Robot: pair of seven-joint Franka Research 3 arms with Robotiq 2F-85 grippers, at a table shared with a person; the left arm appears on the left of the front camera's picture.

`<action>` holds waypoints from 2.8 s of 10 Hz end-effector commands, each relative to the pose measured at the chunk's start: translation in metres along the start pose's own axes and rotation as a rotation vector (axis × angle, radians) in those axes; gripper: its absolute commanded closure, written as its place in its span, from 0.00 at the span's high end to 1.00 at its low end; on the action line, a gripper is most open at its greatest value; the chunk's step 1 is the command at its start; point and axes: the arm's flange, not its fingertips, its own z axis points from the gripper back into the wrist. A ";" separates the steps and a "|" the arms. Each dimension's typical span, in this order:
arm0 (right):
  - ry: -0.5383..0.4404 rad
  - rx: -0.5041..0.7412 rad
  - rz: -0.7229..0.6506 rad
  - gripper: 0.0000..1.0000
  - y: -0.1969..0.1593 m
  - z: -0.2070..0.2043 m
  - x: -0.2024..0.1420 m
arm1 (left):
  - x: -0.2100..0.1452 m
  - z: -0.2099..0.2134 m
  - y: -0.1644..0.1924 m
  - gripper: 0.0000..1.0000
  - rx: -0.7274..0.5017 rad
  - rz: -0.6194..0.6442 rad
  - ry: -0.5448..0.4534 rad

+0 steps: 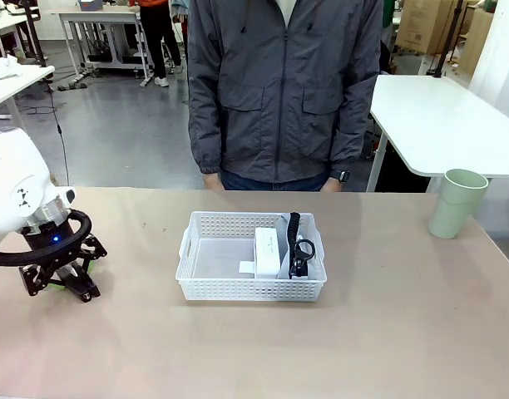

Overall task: Efficiently arrange items inside the basket to fit them all.
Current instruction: Pick up the Stapler and place it inside the Organizing basket.

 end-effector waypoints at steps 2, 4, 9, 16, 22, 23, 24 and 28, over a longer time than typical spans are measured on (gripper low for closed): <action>-0.009 0.014 0.007 1.00 0.001 0.000 0.000 | -0.045 -0.010 0.046 0.00 0.026 -0.009 -0.004; -0.009 0.014 0.007 1.00 0.001 0.000 0.000 | -0.045 -0.009 0.047 0.00 0.036 0.004 0.007; -0.009 0.014 0.007 1.00 0.001 0.000 0.000 | -0.045 -0.006 0.045 0.00 0.034 0.013 0.032; -0.009 0.014 0.007 1.00 0.001 0.000 0.000 | -0.065 0.034 0.063 0.00 -0.092 -0.013 -0.007; -0.009 0.014 0.007 1.00 0.001 0.000 0.000 | -0.056 0.101 0.119 0.00 -0.375 -0.648 0.056; -0.009 0.014 0.007 1.00 0.001 0.000 0.000 | -0.050 0.096 0.121 0.00 -0.394 -0.751 0.054; -0.009 0.014 0.007 1.00 0.001 0.000 0.000 | -0.048 0.091 0.114 0.00 -0.411 -0.806 0.039; -0.009 0.014 0.007 1.00 0.001 0.000 0.000 | -0.006 0.149 0.090 0.00 -0.369 -0.746 0.018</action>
